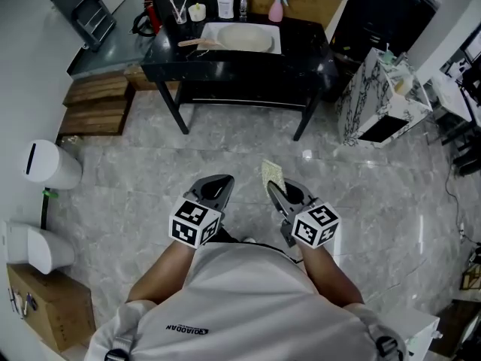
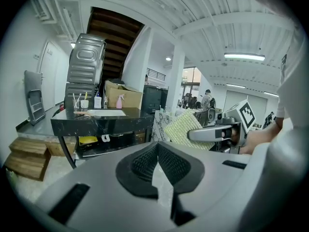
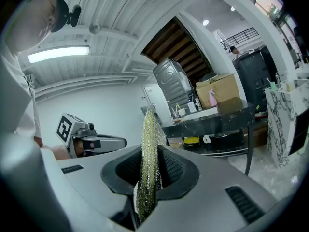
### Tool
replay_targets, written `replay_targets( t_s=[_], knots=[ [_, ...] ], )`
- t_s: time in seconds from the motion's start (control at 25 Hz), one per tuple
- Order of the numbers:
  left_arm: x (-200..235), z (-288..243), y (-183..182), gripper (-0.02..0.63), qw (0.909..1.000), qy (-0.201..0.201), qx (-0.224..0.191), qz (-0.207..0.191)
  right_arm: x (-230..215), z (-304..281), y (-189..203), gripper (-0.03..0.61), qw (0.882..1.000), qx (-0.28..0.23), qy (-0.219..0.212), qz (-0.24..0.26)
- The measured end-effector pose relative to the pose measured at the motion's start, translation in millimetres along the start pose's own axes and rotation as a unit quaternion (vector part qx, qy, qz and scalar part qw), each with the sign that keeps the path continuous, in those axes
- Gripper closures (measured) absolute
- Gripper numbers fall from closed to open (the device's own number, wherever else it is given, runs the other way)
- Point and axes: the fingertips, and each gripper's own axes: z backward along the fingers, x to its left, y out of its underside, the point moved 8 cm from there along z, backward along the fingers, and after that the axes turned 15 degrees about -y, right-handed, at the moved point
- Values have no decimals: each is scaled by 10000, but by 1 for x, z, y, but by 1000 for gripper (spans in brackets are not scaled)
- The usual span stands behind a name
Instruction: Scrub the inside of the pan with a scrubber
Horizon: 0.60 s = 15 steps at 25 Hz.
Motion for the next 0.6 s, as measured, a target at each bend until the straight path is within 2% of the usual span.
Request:
replay_targets(
  t_s=[0.24,0.6],
  knots=[
    [19,-22,0,598,9998,-131,118,59,-28,-17,-10,499,10000,-10,-10,-15],
    [72,-102,-27,598,9999,109,99,-35,-88,-73,-33,499,9999,87,80,38]
  ],
)
